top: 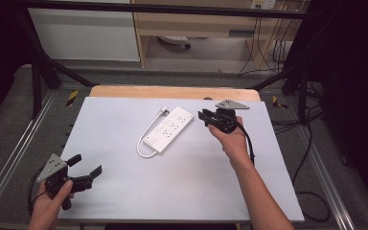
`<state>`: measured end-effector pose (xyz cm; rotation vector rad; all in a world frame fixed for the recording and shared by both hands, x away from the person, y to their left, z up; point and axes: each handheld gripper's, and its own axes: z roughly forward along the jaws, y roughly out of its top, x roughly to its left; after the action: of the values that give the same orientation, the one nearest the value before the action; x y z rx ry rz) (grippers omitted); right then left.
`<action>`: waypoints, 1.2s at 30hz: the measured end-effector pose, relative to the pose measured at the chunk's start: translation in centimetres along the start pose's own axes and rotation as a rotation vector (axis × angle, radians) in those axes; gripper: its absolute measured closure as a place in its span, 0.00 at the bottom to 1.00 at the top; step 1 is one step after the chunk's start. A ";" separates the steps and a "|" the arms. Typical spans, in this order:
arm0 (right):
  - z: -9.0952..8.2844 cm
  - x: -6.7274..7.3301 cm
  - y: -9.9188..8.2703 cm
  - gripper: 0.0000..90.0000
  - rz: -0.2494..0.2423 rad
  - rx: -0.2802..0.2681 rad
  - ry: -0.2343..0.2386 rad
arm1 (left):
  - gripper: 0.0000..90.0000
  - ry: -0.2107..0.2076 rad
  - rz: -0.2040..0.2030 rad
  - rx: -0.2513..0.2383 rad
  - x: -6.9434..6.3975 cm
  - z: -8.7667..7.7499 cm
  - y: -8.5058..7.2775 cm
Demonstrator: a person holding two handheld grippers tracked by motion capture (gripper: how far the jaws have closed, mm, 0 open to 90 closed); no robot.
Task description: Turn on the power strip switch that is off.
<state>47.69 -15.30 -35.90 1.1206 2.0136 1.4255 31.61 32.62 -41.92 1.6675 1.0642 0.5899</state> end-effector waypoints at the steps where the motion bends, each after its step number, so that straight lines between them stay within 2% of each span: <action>1: -0.2 -0.1 0.0 0.79 -0.002 0.001 -0.001 | 0.06 -0.001 0.001 -0.001 0.0 0.0 0.0; 8: -1.4 -0.2 -0.2 0.65 -0.008 0.012 -0.008 | 0.06 0.000 0.002 0.001 0.0 0.0 0.0; 24: -4.2 -1.2 -0.8 0.27 0.043 0.024 -0.032 | 0.06 0.001 0.002 0.001 0.0 0.0 0.0; 36: -6.5 -1.4 -1.9 0.07 0.044 0.017 -0.045 | 0.06 0.002 0.003 0.002 -0.1 0.0 0.0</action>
<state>43.12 -20.47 -35.31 1.2004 1.9853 1.3945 31.57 32.57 -41.91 1.6708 1.0640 0.5921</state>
